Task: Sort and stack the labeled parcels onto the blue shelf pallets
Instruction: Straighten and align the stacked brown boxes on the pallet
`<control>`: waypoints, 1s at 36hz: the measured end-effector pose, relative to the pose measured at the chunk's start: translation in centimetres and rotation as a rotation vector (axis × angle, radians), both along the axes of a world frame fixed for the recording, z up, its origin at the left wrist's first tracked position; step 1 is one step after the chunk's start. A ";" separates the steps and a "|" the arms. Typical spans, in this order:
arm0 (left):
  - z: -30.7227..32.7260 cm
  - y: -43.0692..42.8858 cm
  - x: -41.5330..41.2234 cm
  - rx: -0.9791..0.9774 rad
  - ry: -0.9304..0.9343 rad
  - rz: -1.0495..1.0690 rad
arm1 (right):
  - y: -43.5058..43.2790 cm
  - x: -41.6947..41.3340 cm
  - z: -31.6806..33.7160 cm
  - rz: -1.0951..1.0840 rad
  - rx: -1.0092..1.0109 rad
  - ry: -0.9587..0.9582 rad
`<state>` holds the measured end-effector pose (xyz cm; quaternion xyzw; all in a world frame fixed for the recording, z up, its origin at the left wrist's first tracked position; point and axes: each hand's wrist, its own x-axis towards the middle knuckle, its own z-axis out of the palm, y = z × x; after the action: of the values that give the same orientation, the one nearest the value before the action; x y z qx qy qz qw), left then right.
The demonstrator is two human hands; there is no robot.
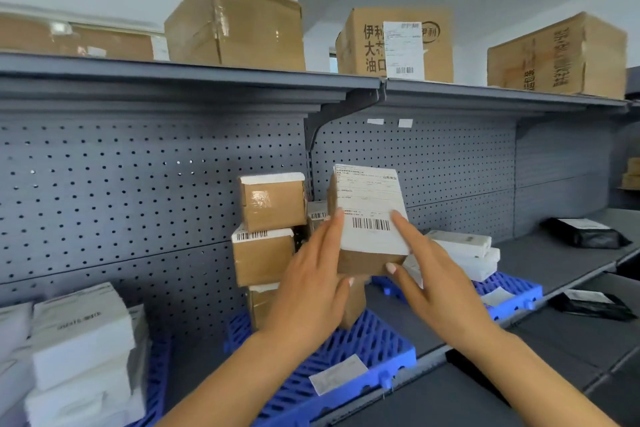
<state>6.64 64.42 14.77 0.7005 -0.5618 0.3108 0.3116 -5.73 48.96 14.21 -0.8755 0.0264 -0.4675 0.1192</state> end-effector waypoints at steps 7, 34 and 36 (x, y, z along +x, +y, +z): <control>0.6 -4.4 1.3 -0.087 0.047 0.140 | -4.4 3.4 0.4 0.151 0.041 -0.036; 3.3 -10.5 4.5 -0.299 -0.021 0.453 | -12.6 13.2 3.3 0.504 -0.044 -0.033; 3.5 -10.6 5.1 -0.270 -0.056 0.471 | -13.2 14.0 3.4 0.512 -0.102 0.023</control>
<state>11.78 53.78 18.32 0.7551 -0.3451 0.4661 0.3058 8.28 35.77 17.64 -0.8637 -0.2183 -0.4129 0.1892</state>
